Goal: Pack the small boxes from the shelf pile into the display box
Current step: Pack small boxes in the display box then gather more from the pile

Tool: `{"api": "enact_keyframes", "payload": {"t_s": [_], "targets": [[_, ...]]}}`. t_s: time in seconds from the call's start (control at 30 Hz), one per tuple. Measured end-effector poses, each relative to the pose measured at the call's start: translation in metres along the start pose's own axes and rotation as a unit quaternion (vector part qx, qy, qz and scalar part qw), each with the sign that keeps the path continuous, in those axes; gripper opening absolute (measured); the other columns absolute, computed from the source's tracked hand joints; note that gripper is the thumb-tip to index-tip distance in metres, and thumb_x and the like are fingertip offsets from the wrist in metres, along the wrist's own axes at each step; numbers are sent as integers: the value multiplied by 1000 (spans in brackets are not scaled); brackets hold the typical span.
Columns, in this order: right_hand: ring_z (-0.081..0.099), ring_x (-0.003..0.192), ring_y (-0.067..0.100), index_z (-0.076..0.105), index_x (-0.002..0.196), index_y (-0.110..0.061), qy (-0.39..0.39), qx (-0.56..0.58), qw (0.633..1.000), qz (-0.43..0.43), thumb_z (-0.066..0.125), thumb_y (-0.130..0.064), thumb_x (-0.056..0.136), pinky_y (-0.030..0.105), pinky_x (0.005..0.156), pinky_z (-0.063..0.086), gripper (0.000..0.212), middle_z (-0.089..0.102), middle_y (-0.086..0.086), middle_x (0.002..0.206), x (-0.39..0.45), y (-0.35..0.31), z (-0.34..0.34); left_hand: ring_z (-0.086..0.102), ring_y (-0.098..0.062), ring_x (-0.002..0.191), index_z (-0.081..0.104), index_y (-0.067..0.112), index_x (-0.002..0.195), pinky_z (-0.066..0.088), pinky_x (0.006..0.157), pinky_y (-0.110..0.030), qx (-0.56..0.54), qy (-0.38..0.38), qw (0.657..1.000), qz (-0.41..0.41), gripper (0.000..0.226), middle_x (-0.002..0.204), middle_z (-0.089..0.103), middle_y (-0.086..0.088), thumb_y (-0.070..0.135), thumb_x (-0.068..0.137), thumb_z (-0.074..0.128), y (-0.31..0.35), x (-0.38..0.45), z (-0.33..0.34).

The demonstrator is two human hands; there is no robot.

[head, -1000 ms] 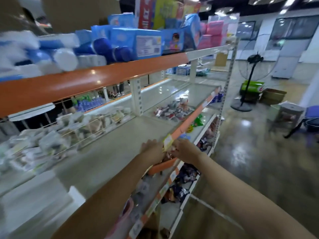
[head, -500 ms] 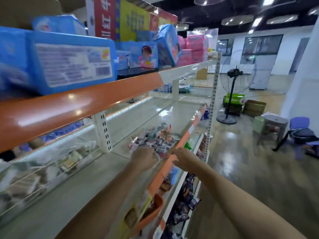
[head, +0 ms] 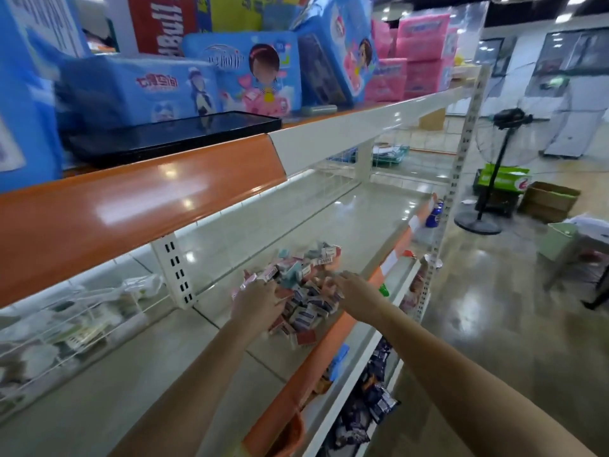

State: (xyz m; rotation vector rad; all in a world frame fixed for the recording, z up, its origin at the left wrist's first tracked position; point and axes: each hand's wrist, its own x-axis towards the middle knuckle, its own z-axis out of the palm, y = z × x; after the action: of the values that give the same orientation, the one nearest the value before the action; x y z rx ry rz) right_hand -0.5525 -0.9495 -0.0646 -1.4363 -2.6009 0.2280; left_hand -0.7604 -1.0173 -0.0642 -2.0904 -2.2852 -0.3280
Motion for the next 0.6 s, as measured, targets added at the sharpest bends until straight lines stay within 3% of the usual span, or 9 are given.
{"api": "enact_keyframes", "payload": {"t_s": [0.13, 0.27, 0.43, 0.53, 0.6], "targets": [[41, 125, 20, 42, 138, -17, -2, -39, 995, -91, 46, -1, 89, 33, 100, 42, 52, 41, 1, 139, 33, 22, 10, 55, -20, 103, 55, 16, 116, 48, 80, -31, -3, -10, 999, -51, 37, 116, 56, -3, 42, 90, 53, 1, 5, 9], [38, 125, 23, 47, 132, -16, -26, -47, 988, -143, 49, -1, 85, 33, 102, 39, 49, 41, 4, 138, 52, 40, 14, 57, -14, 92, 62, 22, 101, 48, 73, -27, -11, 7, 996, -85, 24, 97, 60, 4, 41, 86, 59, 4, 7, 14], [36, 125, 23, 45, 132, -14, -30, -54, 977, -203, 51, -5, 84, 33, 103, 37, 49, 44, 3, 135, 64, 51, 14, 56, -15, 97, 62, 25, 115, 40, 71, -24, -39, 53, 993, -102, 33, 110, 63, 3, 37, 84, 64, 11, 8, 21], [40, 121, 21, 49, 126, -14, -11, -11, 973, -231, 53, -11, 85, 28, 100, 35, 41, 50, 2, 128, 66, 52, 11, 56, -14, 101, 60, 25, 119, 43, 79, -26, -47, 76, 990, -114, 36, 115, 62, 4, 35, 84, 64, 13, 6, 24], [40, 121, 19, 51, 124, -16, 0, 41, 973, -228, 56, -13, 84, 30, 98, 38, 40, 51, 0, 127, 64, 52, 8, 58, -13, 93, 61, 23, 114, 47, 78, -26, -68, 96, 985, -123, 32, 108, 62, 4, 34, 84, 64, 15, 3, 24]]}}
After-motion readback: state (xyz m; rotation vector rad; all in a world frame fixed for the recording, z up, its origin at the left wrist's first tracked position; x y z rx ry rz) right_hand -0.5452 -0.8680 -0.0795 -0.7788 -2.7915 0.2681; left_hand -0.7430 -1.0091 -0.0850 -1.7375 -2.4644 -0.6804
